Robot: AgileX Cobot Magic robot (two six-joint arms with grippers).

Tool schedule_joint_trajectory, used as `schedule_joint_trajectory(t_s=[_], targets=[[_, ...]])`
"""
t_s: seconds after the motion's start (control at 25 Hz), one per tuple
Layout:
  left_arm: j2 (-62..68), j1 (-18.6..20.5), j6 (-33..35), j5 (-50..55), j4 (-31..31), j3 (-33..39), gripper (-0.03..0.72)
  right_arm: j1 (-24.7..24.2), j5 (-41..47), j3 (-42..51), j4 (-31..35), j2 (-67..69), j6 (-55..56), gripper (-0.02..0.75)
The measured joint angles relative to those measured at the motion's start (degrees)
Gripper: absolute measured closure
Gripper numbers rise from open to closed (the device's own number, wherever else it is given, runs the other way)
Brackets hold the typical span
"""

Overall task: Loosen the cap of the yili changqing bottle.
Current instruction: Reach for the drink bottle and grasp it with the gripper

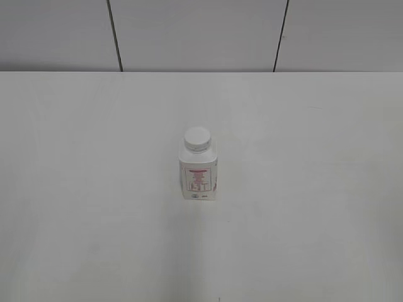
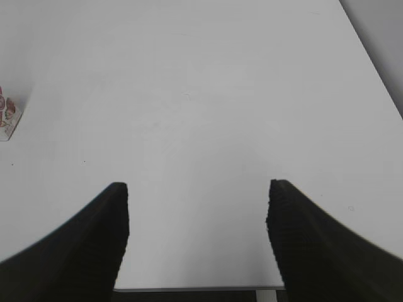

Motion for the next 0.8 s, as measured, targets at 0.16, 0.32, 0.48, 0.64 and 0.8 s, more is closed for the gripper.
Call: schedule_joint_trajectory(t_s=[0.16,0.32,0.48,0.64,0.8], targets=[[0.0,0.0,0.0,0.0,0.0,0.0,0.383,0.0,0.0,0.0,0.46,0.0,0.0,0.194],[0.0,0.0,0.0,0.0,0.0,0.0,0.383,0.0,0.0,0.0,0.46,0.0,0.0,0.194],[0.0,0.0,0.0,0.0,0.0,0.0,0.383,0.0,0.0,0.0,0.46,0.0,0.0,0.194],[0.0,0.0,0.0,0.0,0.0,0.0,0.383,0.0,0.0,0.0,0.46,0.0,0.0,0.194],[0.0,0.0,0.0,0.0,0.0,0.0,0.383,0.0,0.0,0.0,0.46,0.0,0.0,0.194]])
